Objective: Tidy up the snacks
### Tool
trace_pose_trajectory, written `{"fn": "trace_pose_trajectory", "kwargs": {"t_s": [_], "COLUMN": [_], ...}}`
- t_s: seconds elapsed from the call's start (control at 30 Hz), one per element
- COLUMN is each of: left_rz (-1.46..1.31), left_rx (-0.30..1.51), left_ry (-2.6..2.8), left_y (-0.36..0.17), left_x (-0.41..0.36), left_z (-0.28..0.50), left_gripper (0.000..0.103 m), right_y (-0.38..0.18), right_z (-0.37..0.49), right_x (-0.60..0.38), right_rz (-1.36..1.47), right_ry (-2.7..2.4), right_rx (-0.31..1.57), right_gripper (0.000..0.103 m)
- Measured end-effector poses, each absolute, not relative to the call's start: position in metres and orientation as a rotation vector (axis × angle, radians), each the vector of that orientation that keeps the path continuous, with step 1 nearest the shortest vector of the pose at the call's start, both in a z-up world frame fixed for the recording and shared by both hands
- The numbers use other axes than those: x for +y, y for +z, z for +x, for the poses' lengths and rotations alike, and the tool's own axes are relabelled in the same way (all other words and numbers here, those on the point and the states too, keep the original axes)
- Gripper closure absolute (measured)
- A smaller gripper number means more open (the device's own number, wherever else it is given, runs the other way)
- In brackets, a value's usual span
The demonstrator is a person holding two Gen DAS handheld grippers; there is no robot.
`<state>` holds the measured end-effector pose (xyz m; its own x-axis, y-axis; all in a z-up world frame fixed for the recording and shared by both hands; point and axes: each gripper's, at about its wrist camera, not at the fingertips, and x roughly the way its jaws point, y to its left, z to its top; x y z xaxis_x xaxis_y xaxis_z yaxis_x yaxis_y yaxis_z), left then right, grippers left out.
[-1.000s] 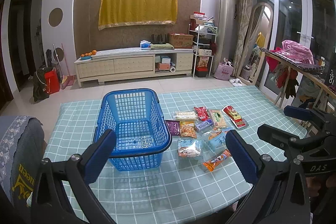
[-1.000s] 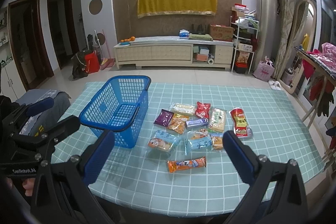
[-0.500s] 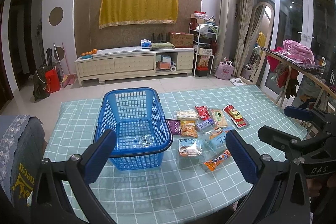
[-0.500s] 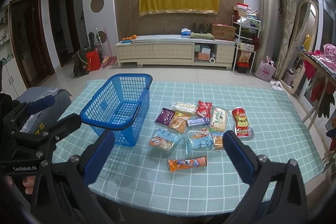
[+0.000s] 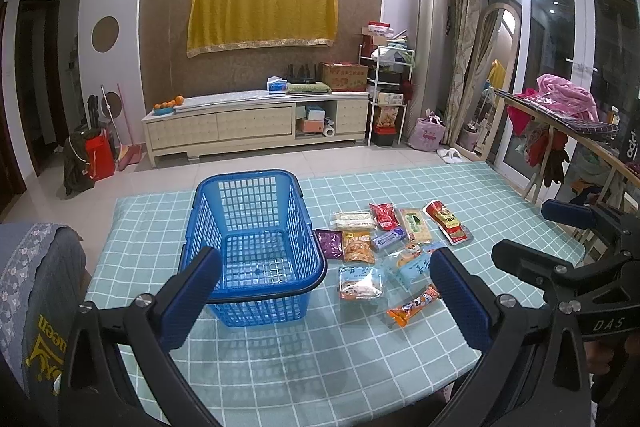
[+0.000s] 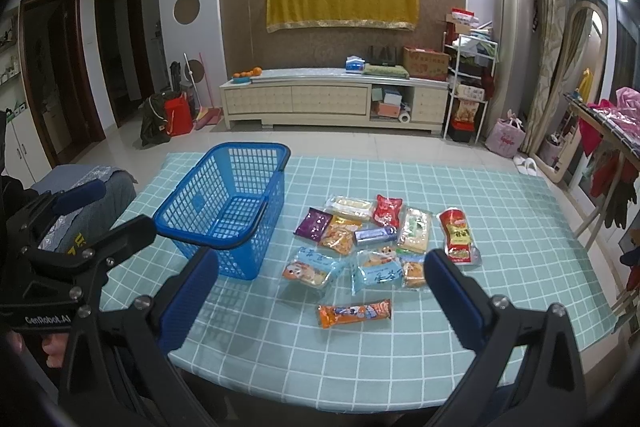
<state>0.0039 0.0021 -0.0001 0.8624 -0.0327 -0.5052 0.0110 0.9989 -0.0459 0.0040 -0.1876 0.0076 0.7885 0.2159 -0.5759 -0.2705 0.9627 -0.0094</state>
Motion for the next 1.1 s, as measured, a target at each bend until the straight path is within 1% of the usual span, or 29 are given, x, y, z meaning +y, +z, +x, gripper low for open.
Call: {"fn": "trace_pose_trajectory", "kwargs": {"t_s": [0.27,0.63,0.8,0.97,1.1], "left_rz": [-0.016,0.0,0.018,0.023,0.054], "left_rx": [0.542,0.616,0.666,0.744,0.802], "left_ry": [-0.036,-0.108,-0.14,-0.173,-0.194], "left_y": [0.01,0.021,0.008,-0.015,-0.04], "left_x": [-0.009,-0.036,-0.055,-0.074,-0.092], "left_z": [0.011,0.057,0.078,0.102,0.117], "left_gripper": [0.0,0.0,0.0,0.0,0.0], "right_y": [0.016,0.029,0.019,-0.003,-0.024], "right_z": [0.005,0.033,0.051,0.07,0.083], "right_x": [-0.193,-0.241,-0.262,-0.279,-0.29], "right_rz": [-0.121,-0.083,-0.055,-0.063,-0.07], "right_ry": [0.25,0.216,0.212,0.196,0.187], "right_rx": [0.61,0.645,0.696,0.762,0.81], "right_gripper": [0.0,0.0,0.0,0.0,0.006]}}
